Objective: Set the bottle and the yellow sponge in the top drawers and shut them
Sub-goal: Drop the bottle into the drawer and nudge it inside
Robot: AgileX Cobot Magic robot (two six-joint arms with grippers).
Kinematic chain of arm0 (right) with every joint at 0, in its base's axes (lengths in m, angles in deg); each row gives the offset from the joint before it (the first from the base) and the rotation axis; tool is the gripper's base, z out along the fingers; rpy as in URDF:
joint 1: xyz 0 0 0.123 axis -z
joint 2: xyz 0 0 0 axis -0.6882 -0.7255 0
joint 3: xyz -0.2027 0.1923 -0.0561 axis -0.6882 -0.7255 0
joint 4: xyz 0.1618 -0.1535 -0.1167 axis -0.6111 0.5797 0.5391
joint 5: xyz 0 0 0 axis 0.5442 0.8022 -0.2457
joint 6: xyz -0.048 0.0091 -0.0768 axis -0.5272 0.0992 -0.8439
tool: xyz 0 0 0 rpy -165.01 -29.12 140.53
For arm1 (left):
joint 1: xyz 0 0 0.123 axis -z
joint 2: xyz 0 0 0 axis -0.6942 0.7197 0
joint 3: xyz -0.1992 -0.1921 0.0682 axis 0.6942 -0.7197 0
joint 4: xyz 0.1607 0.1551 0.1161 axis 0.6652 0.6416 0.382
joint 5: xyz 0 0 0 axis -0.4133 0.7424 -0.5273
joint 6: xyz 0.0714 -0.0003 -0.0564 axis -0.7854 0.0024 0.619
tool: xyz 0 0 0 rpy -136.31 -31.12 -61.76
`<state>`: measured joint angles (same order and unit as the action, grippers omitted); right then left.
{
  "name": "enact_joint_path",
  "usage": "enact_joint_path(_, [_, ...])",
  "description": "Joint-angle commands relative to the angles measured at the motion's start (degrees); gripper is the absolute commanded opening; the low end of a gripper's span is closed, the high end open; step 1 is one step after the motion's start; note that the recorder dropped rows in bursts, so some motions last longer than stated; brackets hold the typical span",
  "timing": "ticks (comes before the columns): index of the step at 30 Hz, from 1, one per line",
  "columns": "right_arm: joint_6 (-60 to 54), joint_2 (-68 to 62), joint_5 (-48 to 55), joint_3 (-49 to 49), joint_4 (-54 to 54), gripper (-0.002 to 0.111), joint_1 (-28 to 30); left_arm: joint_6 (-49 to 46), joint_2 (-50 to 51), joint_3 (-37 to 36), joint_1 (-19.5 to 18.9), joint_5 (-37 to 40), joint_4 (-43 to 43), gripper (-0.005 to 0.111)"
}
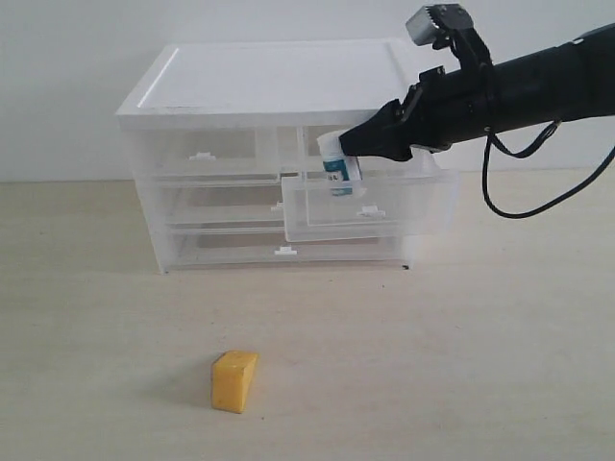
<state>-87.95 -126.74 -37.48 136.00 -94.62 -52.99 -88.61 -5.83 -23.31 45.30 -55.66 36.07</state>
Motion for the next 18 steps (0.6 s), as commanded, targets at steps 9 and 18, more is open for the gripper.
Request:
enact_joint_path(9, [4.3,2.0,-7.7,0.3,-0.4,0.057,0.4,-0.4,-0.2,-0.2,-0.1,-0.2,-0.2,0.004])
enact_joint_path(18, [7.5,9.1,3.4,0.3,-0.4,0.055,0.2,-0.4,-0.2,-0.2,-0.1,-0.2,-0.2,0.004])
